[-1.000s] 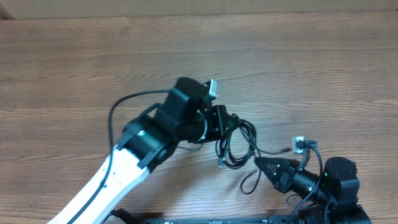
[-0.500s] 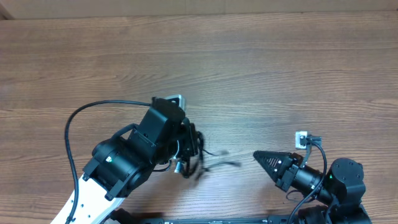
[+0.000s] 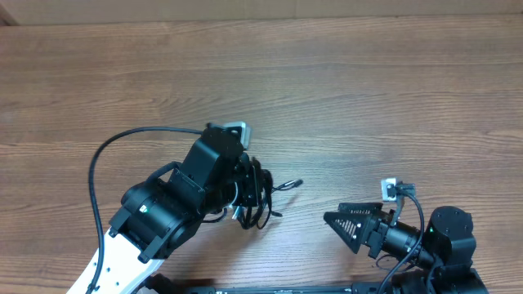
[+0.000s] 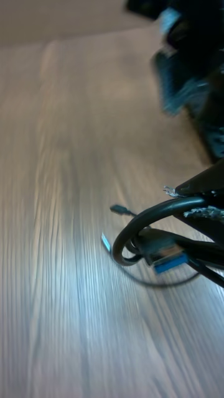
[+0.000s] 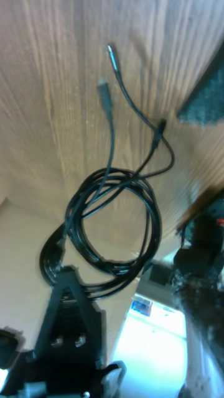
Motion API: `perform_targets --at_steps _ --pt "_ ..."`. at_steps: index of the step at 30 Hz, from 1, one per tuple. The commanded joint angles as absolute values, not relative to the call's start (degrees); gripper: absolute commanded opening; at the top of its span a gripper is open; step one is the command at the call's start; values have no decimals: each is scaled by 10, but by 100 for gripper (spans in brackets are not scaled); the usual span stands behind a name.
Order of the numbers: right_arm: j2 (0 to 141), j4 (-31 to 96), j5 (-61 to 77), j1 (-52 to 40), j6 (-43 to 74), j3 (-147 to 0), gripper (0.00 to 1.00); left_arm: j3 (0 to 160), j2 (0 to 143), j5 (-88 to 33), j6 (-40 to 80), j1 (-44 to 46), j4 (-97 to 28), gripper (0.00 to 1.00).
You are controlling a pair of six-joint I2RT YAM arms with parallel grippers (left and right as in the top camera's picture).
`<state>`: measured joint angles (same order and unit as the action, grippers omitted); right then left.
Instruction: Untangle cables
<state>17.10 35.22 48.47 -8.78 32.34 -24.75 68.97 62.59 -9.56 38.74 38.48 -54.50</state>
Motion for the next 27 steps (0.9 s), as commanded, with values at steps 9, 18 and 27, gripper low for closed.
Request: perform_targets --at_steps 9,18,27 --pt "167 306 481 -90 267 -254 100 695 639 -344 225 399 -445 5" --pt "167 262 445 -90 172 -254 97 695 667 -410 173 425 -402 4" --pt "167 268 488 -90 134 -254 66 695 667 -450 141 425 -373 4"
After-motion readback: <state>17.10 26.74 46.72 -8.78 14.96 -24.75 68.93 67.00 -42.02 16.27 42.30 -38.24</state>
